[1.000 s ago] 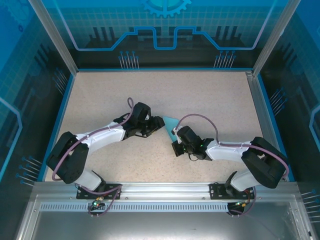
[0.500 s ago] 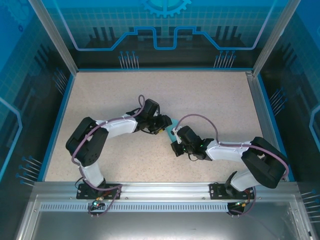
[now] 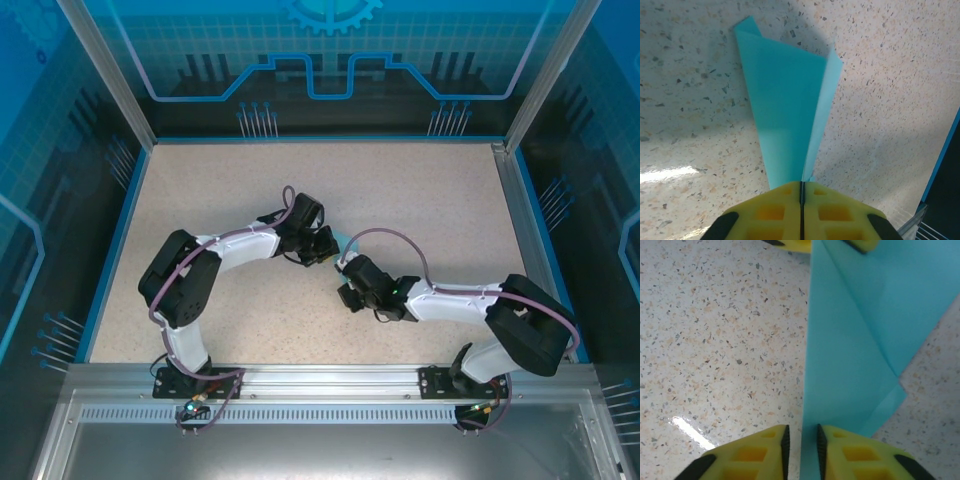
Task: Fold a paper plane with a square sheet of paper (pick it up from the middle)
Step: Fold the wing for the fifth time at the center of the table.
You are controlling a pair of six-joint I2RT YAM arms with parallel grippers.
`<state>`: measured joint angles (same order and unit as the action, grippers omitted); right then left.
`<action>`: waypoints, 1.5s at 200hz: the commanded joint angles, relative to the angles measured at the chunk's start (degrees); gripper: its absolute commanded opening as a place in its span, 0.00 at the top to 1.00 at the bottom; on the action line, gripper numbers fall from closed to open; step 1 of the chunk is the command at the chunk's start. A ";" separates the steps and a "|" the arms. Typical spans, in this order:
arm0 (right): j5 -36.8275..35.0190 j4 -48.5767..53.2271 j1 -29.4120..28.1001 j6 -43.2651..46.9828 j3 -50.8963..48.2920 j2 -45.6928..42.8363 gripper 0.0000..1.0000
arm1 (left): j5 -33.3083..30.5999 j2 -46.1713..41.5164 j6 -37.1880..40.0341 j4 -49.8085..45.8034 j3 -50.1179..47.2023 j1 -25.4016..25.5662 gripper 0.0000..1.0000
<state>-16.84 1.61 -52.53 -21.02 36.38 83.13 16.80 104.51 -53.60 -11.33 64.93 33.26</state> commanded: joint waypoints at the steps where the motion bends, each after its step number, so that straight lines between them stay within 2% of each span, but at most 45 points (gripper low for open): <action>1: -6.52 3.40 -2.03 -0.68 2.19 1.27 0.70 | 2.19 1.31 1.13 -2.29 1.61 -0.29 0.95; 9: -6.99 3.53 -2.33 -0.97 2.59 1.73 0.67 | 2.27 1.39 1.04 -2.29 1.61 -0.23 0.95; 64: -10.79 5.58 -4.24 -1.52 5.53 5.94 0.68 | 2.63 1.64 0.94 -2.14 1.61 -0.29 0.96; 190: -12.89 6.06 -4.33 -2.70 6.39 7.71 0.93 | 2.65 0.74 0.52 -2.02 1.21 -0.21 0.93; 237: -10.43 3.48 -4.33 -1.58 5.19 7.07 0.96 | 0.65 -1.55 0.43 -2.96 0.34 -0.29 0.79; 249: -8.69 2.04 -4.33 -0.93 4.47 6.62 0.97 | -0.77 -2.88 0.20 -3.62 -0.25 -0.30 0.70; 264: -6.52 0.80 -4.22 -0.06 4.04 6.43 0.97 | -2.84 -5.15 -0.10 -3.89 -1.44 -0.56 0.66; 276: -4.94 0.07 -4.24 0.57 3.76 6.43 0.97 | -4.42 -7.04 -0.65 -4.21 -2.50 -0.94 0.56; 300: -2.86 -1.23 -4.03 1.23 3.09 6.94 0.98 | -7.28 -10.49 -1.37 -5.52 -4.30 -1.78 0.44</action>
<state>-23.29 2.90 -55.99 -21.30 40.53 90.02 13.78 98.41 -54.13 -14.13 62.50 32.71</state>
